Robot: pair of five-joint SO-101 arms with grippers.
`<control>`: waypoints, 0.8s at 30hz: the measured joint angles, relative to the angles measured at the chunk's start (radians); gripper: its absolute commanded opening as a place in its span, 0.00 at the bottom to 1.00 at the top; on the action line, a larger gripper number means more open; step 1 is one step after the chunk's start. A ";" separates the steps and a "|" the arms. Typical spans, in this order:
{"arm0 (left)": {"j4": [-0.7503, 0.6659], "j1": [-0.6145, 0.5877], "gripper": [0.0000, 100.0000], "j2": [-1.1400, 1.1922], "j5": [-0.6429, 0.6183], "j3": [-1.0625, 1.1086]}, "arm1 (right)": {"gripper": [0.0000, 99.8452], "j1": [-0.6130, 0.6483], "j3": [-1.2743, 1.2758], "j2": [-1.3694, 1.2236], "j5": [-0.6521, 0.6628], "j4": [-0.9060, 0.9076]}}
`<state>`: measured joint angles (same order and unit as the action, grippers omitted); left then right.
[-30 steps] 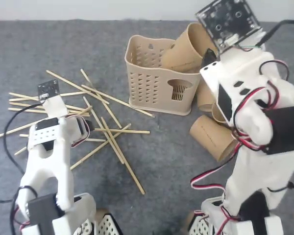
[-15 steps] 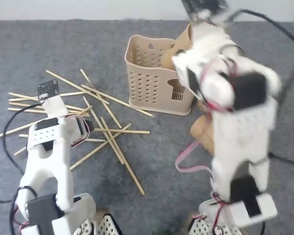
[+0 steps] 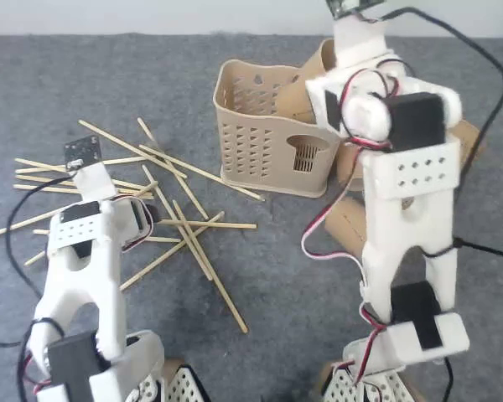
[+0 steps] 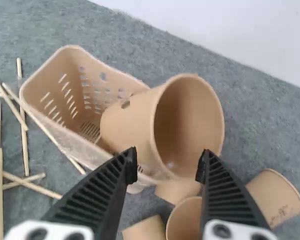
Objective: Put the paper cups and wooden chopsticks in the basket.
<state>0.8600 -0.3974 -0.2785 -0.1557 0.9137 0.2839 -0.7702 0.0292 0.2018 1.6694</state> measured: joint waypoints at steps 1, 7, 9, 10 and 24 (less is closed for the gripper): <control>-0.003 0.000 0.27 0.000 0.000 0.000 | 0.20 0.002 0.000 0.043 0.011 0.032; 0.064 0.000 0.27 -0.015 0.002 -0.066 | 0.20 -0.249 0.207 0.365 0.075 0.087; 0.149 0.005 0.27 -0.072 0.000 -0.138 | 0.20 -0.356 0.367 0.450 0.129 0.086; 0.196 0.012 0.27 -0.110 0.000 -0.178 | 0.20 -0.407 0.456 0.483 0.157 0.080; 0.855 0.551 0.27 -0.161 -0.038 -1.137 | 0.20 -0.753 1.616 0.850 0.275 -0.327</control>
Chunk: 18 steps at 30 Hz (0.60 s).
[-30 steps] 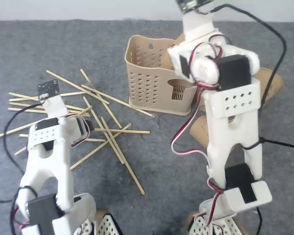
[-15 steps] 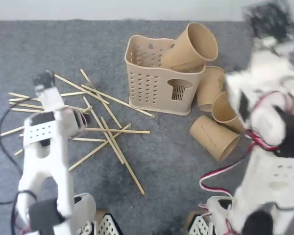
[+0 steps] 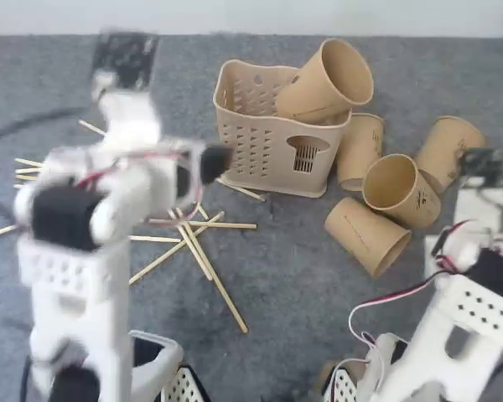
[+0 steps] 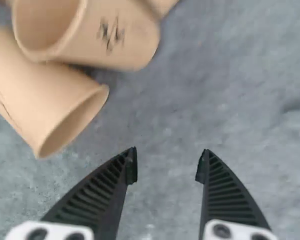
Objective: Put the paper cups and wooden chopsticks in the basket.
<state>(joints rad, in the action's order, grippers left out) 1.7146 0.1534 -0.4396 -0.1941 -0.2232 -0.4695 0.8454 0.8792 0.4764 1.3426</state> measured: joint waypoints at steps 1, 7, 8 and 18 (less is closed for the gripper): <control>0.003 0.014 0.27 0.061 -0.002 -0.071 | 0.20 0.000 0.060 0.000 0.000 -0.034; 0.008 0.135 0.27 0.307 -0.003 -0.451 | 0.20 0.034 0.407 0.002 -0.089 -0.313; 0.008 0.158 0.28 0.336 -0.003 -0.511 | 0.20 0.040 0.446 0.003 -0.094 -0.353; 0.000 0.292 0.27 0.721 -0.002 -0.905 | 0.20 0.068 0.479 0.008 -0.106 -0.408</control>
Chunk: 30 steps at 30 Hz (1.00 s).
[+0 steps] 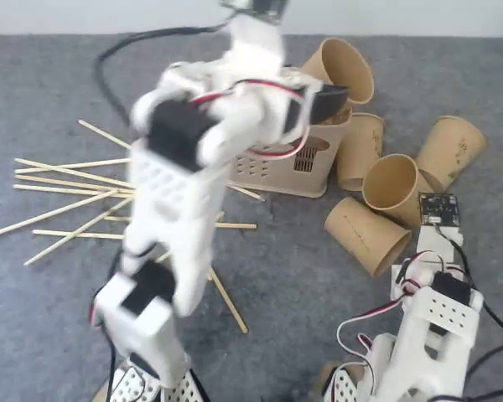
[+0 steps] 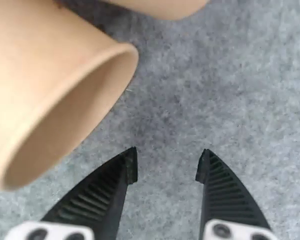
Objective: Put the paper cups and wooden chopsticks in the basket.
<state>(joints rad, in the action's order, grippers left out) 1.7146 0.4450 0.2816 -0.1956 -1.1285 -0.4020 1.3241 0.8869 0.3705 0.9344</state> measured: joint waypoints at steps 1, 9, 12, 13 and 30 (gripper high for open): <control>0.000 0.002 0.27 0.041 0.000 -0.031 | 0.20 0.000 0.000 0.000 0.000 0.000; -0.061 0.000 0.27 0.232 0.000 -0.170 | 0.20 0.018 0.000 0.000 0.000 0.000; -0.097 -0.026 0.27 0.261 0.000 -0.172 | 0.20 0.018 0.000 0.000 0.000 0.000; -0.101 -0.037 0.26 0.265 0.000 -0.172 | 0.20 0.018 0.000 0.000 0.000 0.000; -0.081 -0.035 0.01 0.307 0.049 -0.195 | 0.20 0.018 0.000 0.000 0.000 0.000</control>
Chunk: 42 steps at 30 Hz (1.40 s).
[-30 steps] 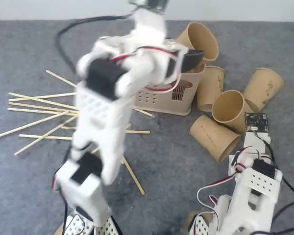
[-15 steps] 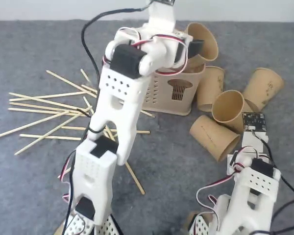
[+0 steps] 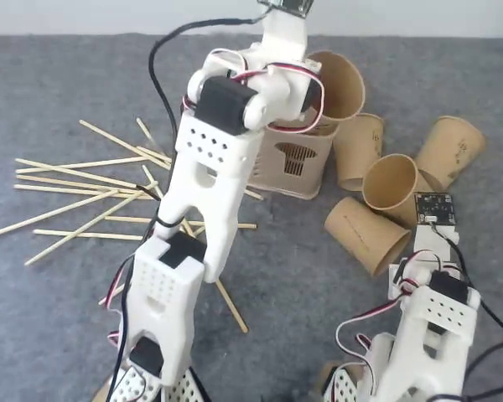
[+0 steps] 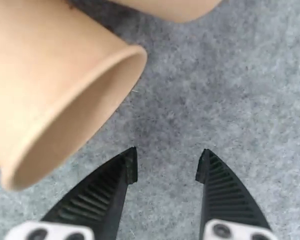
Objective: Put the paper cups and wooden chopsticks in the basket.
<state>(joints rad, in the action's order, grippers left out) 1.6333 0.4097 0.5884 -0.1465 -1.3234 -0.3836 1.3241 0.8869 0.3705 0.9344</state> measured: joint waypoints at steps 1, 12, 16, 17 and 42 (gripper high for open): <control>0.011 0.005 0.01 0.000 0.000 -0.014 | 0.20 0.000 0.000 0.000 0.000 0.000; 0.041 -0.026 0.01 0.000 -0.239 -0.080 | 0.20 0.000 0.000 0.000 0.000 0.000; 0.046 -0.055 0.01 0.000 -0.327 -0.080 | 0.20 0.000 0.000 0.000 0.000 0.000; 0.046 -0.063 0.01 0.000 -0.351 -0.080 | 0.20 0.000 0.000 0.000 0.000 0.000; 0.086 -0.091 0.22 0.120 -0.348 -0.190 | 0.20 0.000 0.000 0.000 0.000 0.000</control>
<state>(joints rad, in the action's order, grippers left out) 1.7192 0.3191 0.7081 -0.4948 -1.5136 -0.3836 1.3241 0.8869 0.3705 0.9344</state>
